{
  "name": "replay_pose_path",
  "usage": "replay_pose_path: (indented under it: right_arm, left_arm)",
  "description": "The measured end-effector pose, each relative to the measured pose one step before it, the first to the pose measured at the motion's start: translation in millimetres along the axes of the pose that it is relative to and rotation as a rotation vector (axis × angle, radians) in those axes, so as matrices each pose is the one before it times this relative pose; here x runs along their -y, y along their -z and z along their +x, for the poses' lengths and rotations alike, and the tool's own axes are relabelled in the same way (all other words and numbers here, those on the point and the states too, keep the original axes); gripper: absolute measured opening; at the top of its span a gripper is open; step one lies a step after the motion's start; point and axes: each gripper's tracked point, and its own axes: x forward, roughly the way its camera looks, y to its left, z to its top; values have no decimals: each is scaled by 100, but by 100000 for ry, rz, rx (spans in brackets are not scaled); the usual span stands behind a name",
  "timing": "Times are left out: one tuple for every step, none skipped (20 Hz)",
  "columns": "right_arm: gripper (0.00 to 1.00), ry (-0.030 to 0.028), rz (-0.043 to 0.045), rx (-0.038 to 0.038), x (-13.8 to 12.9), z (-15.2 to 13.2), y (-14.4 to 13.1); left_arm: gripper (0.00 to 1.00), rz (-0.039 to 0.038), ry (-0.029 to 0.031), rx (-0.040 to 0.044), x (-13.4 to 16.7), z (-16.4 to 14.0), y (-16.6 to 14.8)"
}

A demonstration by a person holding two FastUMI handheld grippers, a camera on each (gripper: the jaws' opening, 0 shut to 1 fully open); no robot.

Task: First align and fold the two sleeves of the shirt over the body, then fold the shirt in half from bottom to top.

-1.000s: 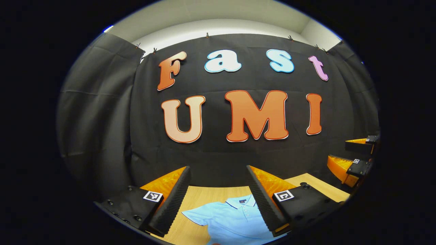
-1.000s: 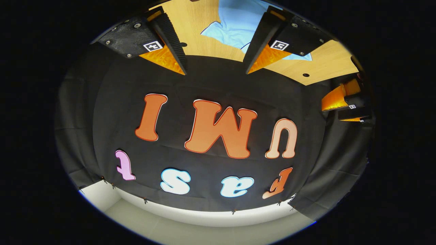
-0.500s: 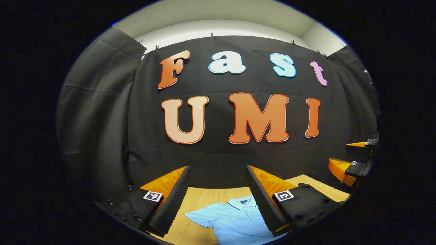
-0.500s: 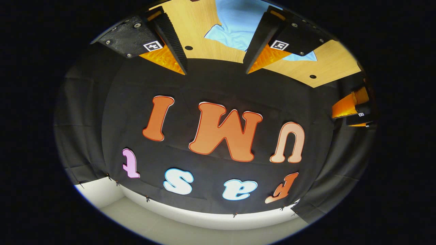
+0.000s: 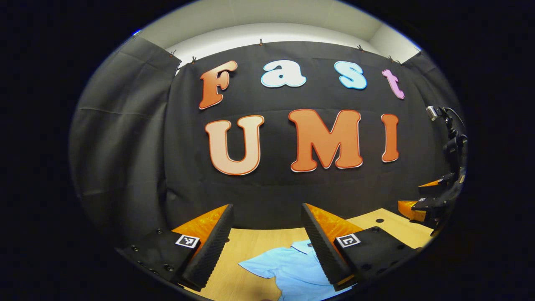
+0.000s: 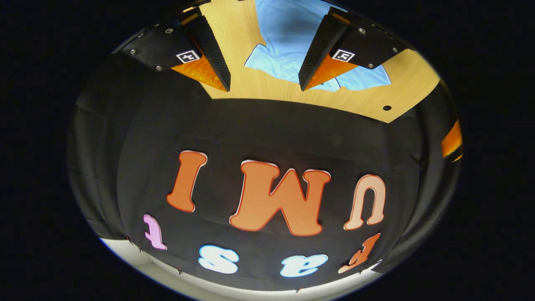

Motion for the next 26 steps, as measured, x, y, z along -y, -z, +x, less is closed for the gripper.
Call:
replay_pose_path:
  right_arm:
    - [98,-479,1083,-3662,388,1287,856]
    - [98,78,690,-3651,410,1310,626]
    - [98,339,418,-3602,548,1602,679]
    - [98,38,264,-3581,440,1492,568]
    - [98,-152,144,-3887,402,1415,791]
    - [98,-135,-64,-3660,504,1256,706]
    - [98,188,33,-4000,472,1429,693]
    - [98,5,507,-4006,225,1509,796]
    - [98,-188,935,-4282,182,1483,686]
    - [98,-428,1221,-4248,256,1213,693]
    - [98,-581,1020,-4104,111,1217,523]
    - [98,-298,426,-3733,57,1320,553]
    - [96,-234,-273,-3454,-30,1388,527]
    - [96,304,-904,-3637,249,1507,592]
    - [96,551,-1089,-3556,263,1130,511]
    - [96,424,-771,-3634,165,999,482]
    - [96,-9,-113,-3288,34,1139,368]
    - [96,-90,476,-3315,-1,974,341]
    - [97,-409,707,-3012,-64,1009,227]
    - [96,-474,374,-2464,24,985,158]
    - [95,272,-178,-2340,108,955,125]
    - [95,872,-410,-1843,335,972,170]
    - [94,587,-106,-2065,214,790,3]
    - [89,129,973,-2155,15,751,169]
    - [91,164,1454,-2428,92,690,160]
    - [90,-187,1282,-1741,161,829,44]
  left_arm:
    - [100,246,-2607,-1229,-154,-108,492]
    - [100,178,-2373,-1752,-172,-11,518]
    - [100,312,-2502,-1658,-234,151,667]
    - [100,488,-2300,-1414,-164,37,401]
    - [100,630,-2158,-1272,-84,-67,378]
    - [100,772,-1954,-1324,-50,-90,344]
    - [100,647,-1610,-1398,-10,-70,597]
    - [100,651,-1449,-1443,132,-91,319]
    - [100,794,-1486,-1326,24,-164,419]
    - [100,847,-1172,-1146,35,-185,267]
    - [100,1064,-1201,-1134,31,-268,223]
    - [100,1081,-1282,-963,-130,-78,146]
    - [100,926,-1376,-1179,-23,5,325]
    - [100,643,-1296,-1265,-217,-83,197]
    - [100,594,-1163,-1321,-76,43,357]
    - [100,669,-1286,-1168,-90,-148,220]
    - [100,637,-1221,-1026,-167,-252,214]
    - [100,673,-1251,-988,-156,-113,71]
    - [100,604,-1150,-982,-165,-14,222]
    - [100,721,-1011,-1146,-78,-38,111]
    - [100,1065,-896,-1100,8,-145,326]
    - [100,879,-404,-937,69,-143,-6]
    - [100,720,35,-1198,493,-2,426]
    - [100,527,312,-1038,386,-89,40]
    - [100,344,380,-931,391,-107,229]
    - [100,-137,634,-1616,546,-90,133]
